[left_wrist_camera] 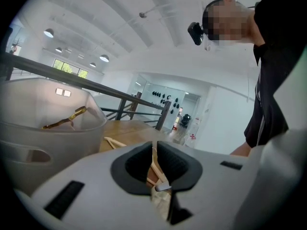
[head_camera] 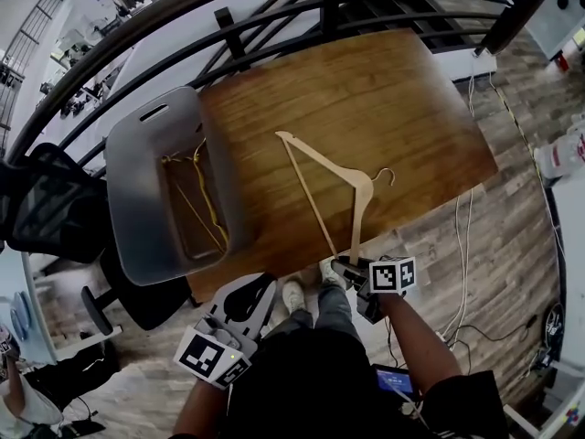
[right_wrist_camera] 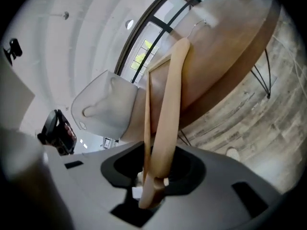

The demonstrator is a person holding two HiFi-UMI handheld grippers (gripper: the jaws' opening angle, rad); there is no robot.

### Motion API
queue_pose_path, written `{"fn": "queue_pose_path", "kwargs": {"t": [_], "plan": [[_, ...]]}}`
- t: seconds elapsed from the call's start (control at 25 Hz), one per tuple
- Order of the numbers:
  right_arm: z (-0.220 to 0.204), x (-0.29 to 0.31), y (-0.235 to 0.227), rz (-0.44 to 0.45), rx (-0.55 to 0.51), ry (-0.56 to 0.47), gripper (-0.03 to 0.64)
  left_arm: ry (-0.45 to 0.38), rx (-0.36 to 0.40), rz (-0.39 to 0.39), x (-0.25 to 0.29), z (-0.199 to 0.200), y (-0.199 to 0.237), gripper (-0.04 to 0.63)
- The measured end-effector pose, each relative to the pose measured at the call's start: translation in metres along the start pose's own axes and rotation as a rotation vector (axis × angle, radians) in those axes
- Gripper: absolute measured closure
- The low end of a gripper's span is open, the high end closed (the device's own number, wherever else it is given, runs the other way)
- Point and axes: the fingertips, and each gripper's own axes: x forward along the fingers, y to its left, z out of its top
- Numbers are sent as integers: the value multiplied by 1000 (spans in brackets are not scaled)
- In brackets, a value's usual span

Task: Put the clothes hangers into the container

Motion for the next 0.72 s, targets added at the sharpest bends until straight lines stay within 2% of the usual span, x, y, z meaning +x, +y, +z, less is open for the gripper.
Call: {"fn": "queue_pose_path", "kwargs": {"t": [0.2,0.4,0.56,0.72], "plan": [[0,-4,19,114,69,8,526,3,-4,9,2,-1,-3,558],[14,-25,51,231,70,-78,551,-19,-22,7,5,2,-6,558],[33,-38,70,245,38,-160,558,-43,-18,-5,2,8,-8,558],[56,-51,86,212,-10,-229,554,-74,-10,-5,-4,16,-6,558]]}}
